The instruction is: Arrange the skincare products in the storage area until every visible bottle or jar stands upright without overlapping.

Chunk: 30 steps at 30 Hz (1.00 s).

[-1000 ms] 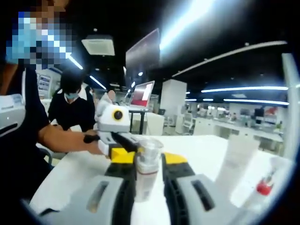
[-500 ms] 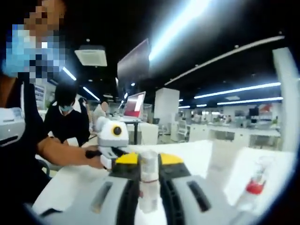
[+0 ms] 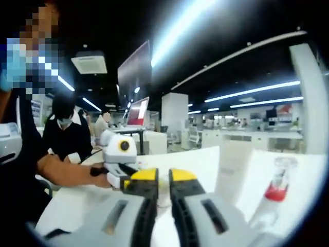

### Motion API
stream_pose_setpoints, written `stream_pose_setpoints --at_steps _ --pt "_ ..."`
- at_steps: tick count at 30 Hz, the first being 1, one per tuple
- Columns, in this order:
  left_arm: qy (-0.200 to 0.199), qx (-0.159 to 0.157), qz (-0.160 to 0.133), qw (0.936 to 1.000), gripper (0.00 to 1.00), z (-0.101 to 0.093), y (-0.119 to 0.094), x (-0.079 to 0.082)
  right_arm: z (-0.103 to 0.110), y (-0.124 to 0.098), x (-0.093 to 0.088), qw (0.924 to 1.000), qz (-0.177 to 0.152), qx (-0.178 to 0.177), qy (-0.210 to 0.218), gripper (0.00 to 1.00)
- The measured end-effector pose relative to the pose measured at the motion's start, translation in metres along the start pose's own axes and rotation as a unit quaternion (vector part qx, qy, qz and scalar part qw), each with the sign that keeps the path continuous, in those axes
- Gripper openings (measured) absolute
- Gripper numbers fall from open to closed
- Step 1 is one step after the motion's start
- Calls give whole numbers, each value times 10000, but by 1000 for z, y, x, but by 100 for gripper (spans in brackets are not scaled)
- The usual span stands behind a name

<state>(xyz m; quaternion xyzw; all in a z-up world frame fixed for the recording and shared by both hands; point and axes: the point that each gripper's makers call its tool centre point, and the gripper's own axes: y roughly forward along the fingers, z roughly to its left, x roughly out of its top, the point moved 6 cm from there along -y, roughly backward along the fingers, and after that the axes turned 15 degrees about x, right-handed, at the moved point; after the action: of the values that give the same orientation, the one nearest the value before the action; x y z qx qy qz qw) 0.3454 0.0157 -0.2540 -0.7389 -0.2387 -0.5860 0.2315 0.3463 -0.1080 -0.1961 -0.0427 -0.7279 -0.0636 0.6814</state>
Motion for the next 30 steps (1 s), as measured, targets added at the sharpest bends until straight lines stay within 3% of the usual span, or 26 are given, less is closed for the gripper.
stream_pose_setpoints --at_steps 9,11,16,30 --pt "-155 42 -216 9996 16 7 -6 3 -13 -11 -5 9985 -94 -322 434 16" --pt "-187 -4 -267 9995 16 6 -6 4 -13 -10 -10 9970 -80 -231 734 20" --pt "-191 -116 -363 9991 16 3 -3 7 -7 -3 -14 9965 -37 -47 834 23" --pt "35 -214 -321 9993 16 -2 17 10 -10 -11 -9 9986 139 -314 409 21"
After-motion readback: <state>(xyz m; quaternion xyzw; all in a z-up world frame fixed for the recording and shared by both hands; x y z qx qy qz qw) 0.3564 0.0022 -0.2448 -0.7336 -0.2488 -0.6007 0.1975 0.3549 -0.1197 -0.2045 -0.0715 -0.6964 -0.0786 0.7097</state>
